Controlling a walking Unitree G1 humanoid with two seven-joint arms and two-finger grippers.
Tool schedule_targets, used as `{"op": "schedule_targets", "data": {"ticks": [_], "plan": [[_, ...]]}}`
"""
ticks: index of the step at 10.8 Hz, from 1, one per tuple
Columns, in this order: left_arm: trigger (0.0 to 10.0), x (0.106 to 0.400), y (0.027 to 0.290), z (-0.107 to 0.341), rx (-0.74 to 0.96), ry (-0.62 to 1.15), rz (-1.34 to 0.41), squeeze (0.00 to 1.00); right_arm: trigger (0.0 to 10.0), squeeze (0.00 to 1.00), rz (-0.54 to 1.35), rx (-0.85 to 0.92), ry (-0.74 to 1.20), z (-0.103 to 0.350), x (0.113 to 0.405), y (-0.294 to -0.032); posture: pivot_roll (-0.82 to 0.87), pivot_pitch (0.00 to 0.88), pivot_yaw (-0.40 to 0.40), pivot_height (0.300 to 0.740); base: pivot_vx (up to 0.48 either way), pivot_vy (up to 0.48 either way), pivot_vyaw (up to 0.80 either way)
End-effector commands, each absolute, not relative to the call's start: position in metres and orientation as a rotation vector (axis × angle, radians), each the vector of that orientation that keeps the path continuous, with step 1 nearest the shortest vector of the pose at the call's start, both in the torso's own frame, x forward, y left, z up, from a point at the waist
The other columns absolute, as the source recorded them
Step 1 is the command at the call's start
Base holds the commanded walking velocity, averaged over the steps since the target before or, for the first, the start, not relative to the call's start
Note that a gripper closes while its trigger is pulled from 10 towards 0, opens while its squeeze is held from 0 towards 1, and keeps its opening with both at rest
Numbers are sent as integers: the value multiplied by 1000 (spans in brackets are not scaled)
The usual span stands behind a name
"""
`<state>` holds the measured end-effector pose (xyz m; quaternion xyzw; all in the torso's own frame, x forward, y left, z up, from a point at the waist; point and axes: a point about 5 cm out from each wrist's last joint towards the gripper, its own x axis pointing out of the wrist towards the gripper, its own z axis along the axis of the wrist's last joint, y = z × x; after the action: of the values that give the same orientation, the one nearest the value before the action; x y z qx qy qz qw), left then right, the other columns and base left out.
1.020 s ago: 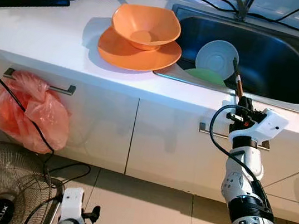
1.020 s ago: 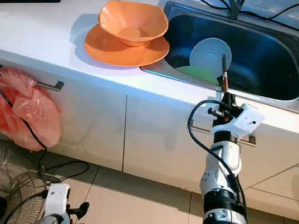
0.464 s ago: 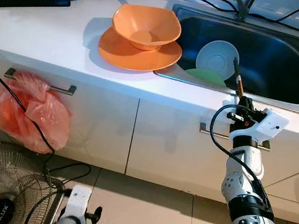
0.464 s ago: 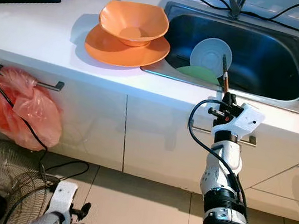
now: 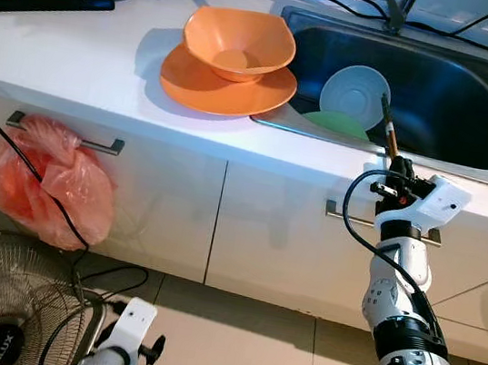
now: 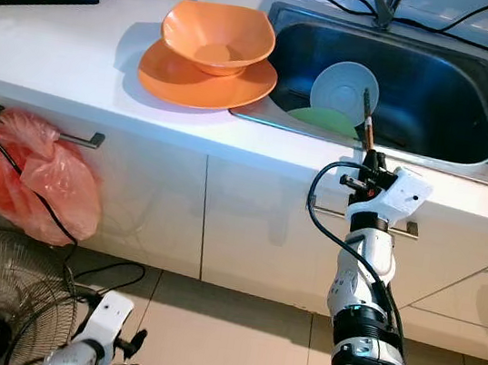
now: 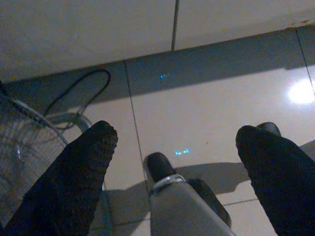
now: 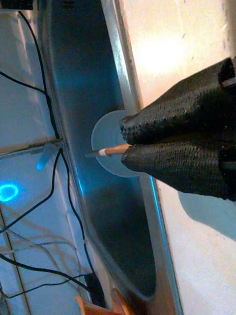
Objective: Kitchen organization
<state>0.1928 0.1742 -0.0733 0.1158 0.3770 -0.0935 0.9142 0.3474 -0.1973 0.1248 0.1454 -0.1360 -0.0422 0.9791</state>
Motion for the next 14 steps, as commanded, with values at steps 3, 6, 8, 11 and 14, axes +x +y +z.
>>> {"op": "schedule_targets", "data": {"ticks": [3, 6, 8, 11, 14], "plan": [[10000, 189, 175, -76, 261, 788, -194, 0, 10000, 0, -118, 307, -157, 101, 341, -201, 98, 172, -27, 740, 0, 0, 0], [10000, 189, 176, -76, 265, 784, -192, 0, 10000, 0, -117, 305, -154, 100, 341, -201, 98, 173, -28, 740, 0, 0, 0], [10000, 188, 175, -76, 264, 785, -190, 0, 10000, 0, -118, 303, -155, 100, 341, -202, 99, 173, -30, 740, 0, 0, 0], [10000, 188, 176, -76, 263, 784, -185, 0, 10000, 0, -119, 299, -172, 105, 343, -203, 98, 174, -29, 740, 0, 0, 0], [10000, 189, 176, -76, 268, 785, -186, 0, 10000, 0, -120, 299, -284, 135, 352, -208, 97, 168, -27, 740, 0, 0, 0]]}}
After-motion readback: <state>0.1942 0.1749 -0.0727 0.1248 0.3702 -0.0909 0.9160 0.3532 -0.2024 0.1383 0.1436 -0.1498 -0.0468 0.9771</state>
